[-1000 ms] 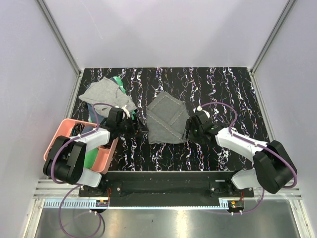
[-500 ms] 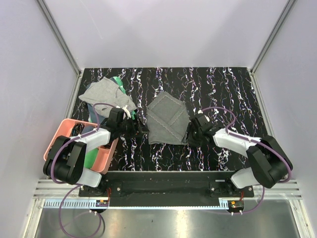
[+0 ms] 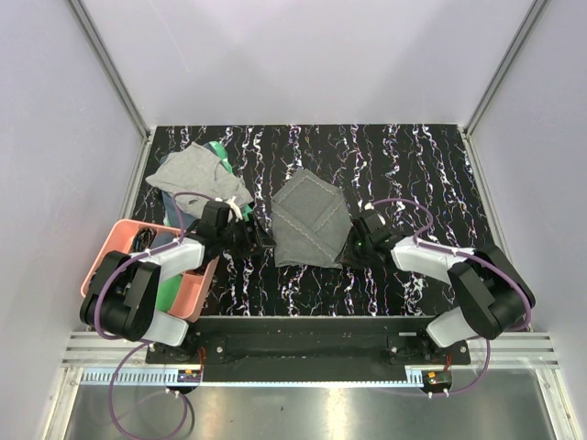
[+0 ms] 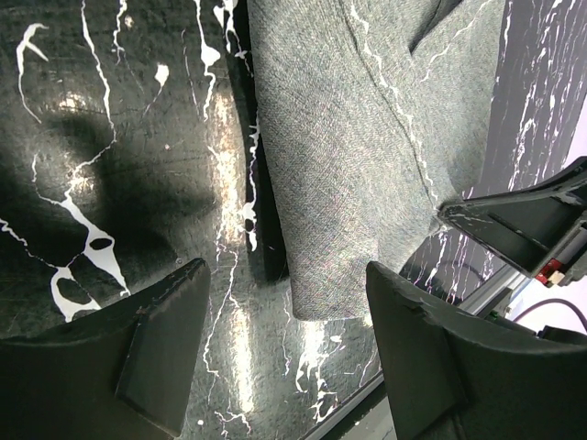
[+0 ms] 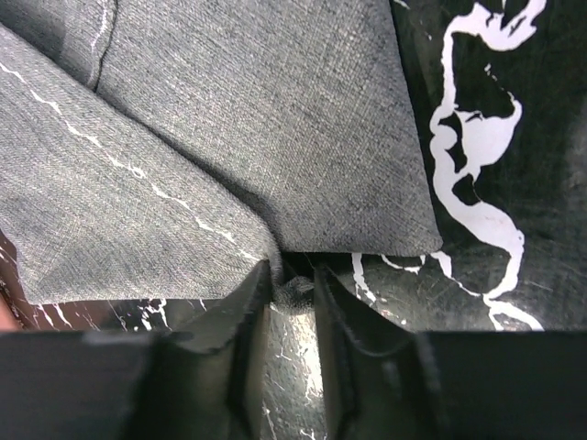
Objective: Fold the napkin, place the utensils inside, and roll it up
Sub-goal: Fold the napkin
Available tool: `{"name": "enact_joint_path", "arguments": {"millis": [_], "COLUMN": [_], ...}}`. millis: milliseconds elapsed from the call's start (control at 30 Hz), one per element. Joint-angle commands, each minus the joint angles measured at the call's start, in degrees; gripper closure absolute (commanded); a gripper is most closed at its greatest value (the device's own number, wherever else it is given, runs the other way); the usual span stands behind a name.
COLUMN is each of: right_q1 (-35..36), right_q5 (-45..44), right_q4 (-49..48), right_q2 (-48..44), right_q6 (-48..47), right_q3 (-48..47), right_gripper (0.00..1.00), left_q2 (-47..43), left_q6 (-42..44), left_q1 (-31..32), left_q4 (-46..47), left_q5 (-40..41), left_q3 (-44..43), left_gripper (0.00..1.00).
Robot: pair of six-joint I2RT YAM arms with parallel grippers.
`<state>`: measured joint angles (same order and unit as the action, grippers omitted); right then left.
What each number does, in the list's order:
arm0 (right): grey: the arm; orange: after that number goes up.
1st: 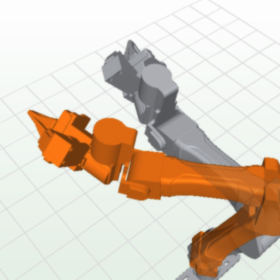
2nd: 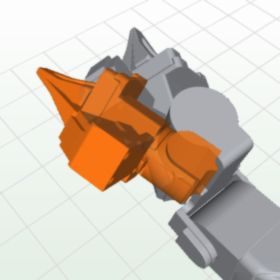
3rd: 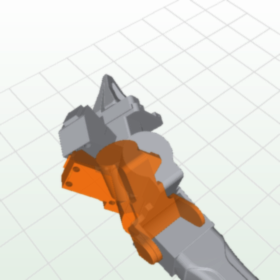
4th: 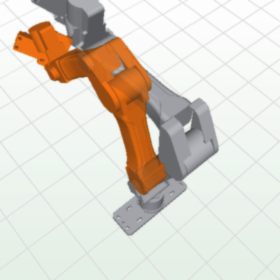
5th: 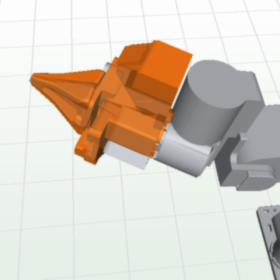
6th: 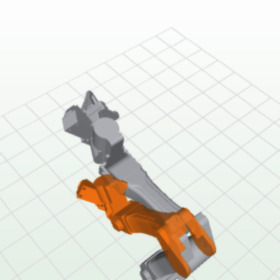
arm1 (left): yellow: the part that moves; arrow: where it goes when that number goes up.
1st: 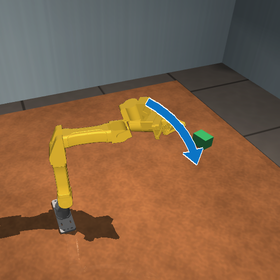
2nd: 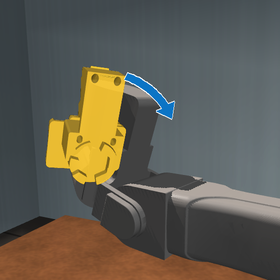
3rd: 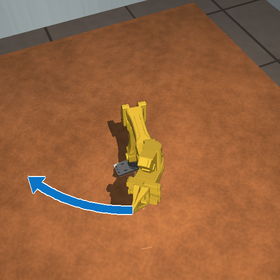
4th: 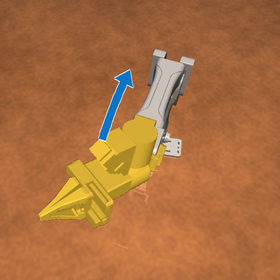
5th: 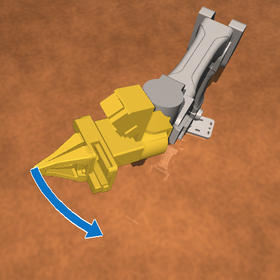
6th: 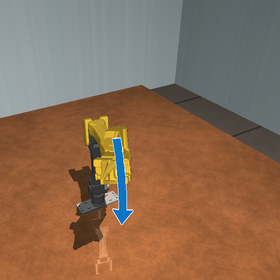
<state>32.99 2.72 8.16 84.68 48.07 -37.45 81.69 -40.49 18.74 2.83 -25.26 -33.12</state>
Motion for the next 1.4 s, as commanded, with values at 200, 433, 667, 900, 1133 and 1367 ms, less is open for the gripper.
{"name": "enact_joint_path", "arguments": {"millis": [200,433,667,900,1133,1367], "right_q1": [-0.21,-0.3,-0.74,-0.91,-0.83,-0.83], "right_q5": [1.23,-0.34,-6.14,-8.7,-8.7,-9.22], "right_q4": [4.05,9.23,10.38,10.12,9.33,6.95], "right_q2": [-0.92,1.35,5.4,4.62,3.03,3.47], "right_q6": [-3.33,-11.4,-22.13,-29.88,-31.64,-30.59], "right_q3": [-4.72,-13.34,-20.46,-21.44,-15.47,-13.08], "right_gripper": [0.85,0.92,0.96,0.98,0.98,0.95], "left_q2": [-0.74,-0.3,-0.3,0.05,1.54,3.03], "left_q6": [0.59,0.41,0.24,-0.03,-0.91,-2.04], "left_q1": [0.15,0.15,0.15,0.15,0.33,1.64], "left_q4": [3.06,3.15,3.06,3.23,4.55,6.04], "left_q5": [-0.49,-0.67,-0.85,-0.94,-1.9,-2.34], "left_q3": [0.17,-0.01,0.16,0.17,0.52,0.69], "left_gripper": [0.28,0.28,0.28,0.28,0.28,0.28]}}
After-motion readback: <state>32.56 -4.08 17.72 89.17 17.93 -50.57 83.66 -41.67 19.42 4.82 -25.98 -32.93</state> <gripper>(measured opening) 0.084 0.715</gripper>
